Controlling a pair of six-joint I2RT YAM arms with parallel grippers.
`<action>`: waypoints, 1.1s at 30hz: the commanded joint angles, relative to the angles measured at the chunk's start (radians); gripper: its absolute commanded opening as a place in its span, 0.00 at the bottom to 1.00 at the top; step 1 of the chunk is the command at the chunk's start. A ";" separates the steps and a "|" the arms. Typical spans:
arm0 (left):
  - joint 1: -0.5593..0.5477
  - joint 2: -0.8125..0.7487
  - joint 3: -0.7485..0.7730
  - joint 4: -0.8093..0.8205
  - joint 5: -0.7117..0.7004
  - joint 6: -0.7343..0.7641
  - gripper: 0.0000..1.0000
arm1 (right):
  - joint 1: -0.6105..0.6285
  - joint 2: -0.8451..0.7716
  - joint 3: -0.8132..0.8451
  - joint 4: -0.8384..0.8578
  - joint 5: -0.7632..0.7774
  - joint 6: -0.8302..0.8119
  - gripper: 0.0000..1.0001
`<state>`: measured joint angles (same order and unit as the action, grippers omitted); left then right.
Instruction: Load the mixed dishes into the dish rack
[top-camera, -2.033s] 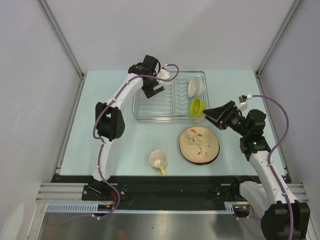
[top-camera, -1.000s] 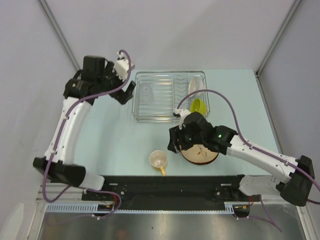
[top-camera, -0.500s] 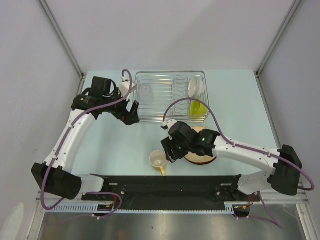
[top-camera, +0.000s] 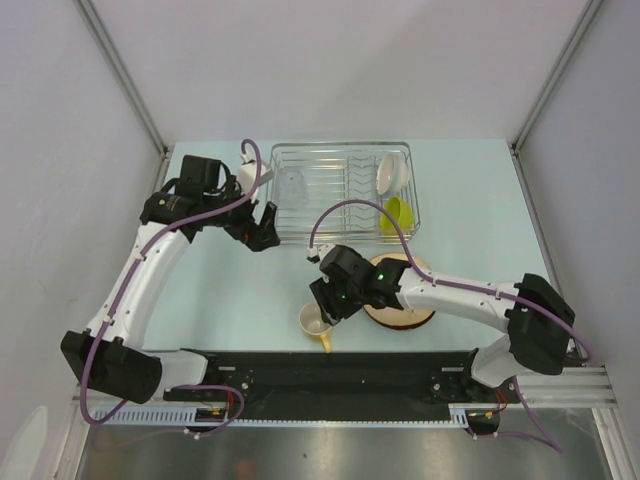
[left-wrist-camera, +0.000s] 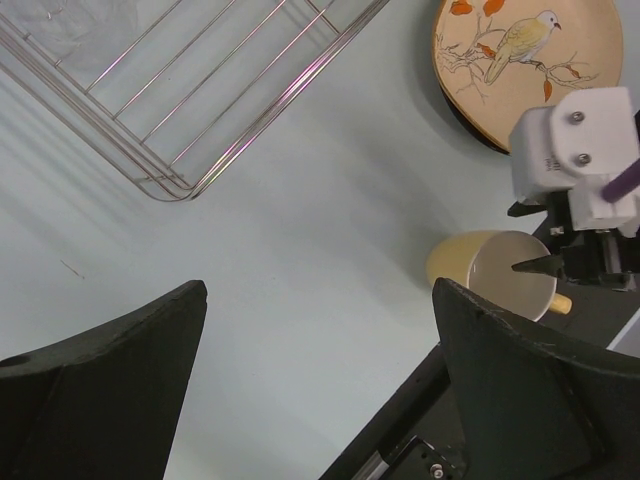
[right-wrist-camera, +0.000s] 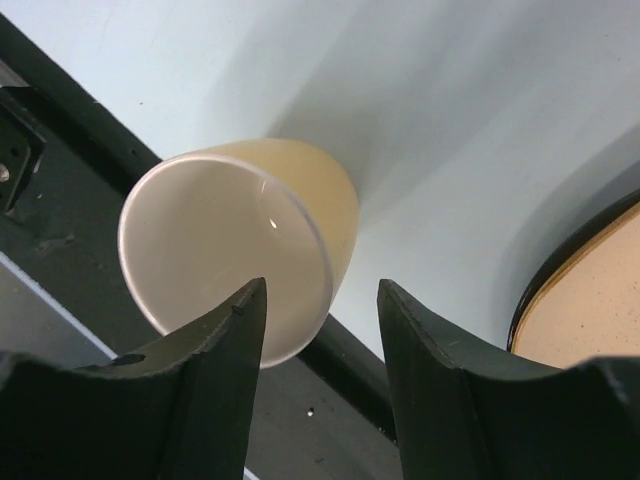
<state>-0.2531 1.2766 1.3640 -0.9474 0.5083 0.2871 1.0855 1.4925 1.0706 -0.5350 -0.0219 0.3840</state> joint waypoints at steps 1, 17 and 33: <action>0.024 -0.022 0.049 0.012 0.073 -0.008 1.00 | -0.012 0.044 0.038 0.050 -0.003 -0.023 0.52; 0.250 -0.002 0.043 0.189 0.522 -0.199 1.00 | -0.300 -0.116 0.032 0.147 -0.388 0.106 0.00; 0.287 -0.020 -0.374 1.527 0.872 -1.390 1.00 | -0.556 -0.014 -0.138 1.403 -0.791 1.052 0.00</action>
<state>0.0257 1.2701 1.0222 0.0620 1.2961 -0.6598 0.5236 1.4357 0.9421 0.4683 -0.7433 1.1797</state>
